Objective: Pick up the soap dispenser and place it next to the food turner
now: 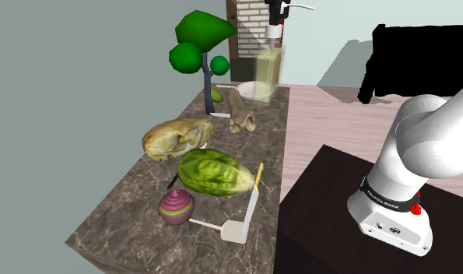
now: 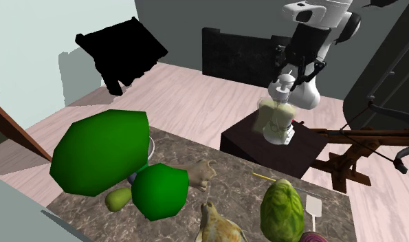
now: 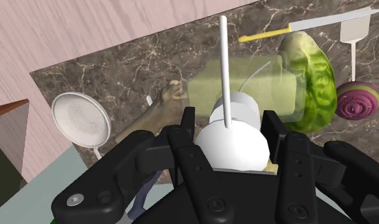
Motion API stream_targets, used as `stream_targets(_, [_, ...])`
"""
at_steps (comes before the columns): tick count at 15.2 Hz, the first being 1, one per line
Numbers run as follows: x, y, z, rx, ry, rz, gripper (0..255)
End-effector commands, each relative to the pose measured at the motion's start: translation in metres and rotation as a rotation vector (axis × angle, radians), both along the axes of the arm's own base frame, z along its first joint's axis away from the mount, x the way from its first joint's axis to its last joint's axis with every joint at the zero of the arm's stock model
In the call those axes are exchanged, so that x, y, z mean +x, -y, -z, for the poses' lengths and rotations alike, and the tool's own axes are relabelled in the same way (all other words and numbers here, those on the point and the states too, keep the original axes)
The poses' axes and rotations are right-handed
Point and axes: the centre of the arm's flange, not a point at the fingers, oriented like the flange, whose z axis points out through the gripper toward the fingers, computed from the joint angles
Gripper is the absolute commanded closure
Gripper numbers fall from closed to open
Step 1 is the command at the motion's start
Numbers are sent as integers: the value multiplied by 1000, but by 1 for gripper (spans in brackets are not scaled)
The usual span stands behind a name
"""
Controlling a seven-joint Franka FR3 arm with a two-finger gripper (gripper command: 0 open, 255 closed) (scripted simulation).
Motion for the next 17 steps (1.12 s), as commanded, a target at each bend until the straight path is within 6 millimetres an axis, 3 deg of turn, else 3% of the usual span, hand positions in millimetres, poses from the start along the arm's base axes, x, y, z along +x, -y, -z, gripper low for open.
stream_targets(1, [-16, -23, 0, -1, 0, 1, 255])
stream_targets(8, [-76, -103, 0, -1, 0, 1, 255])
stream_targets(17, [-76, -103, 47, -1, 0, 1, 255])
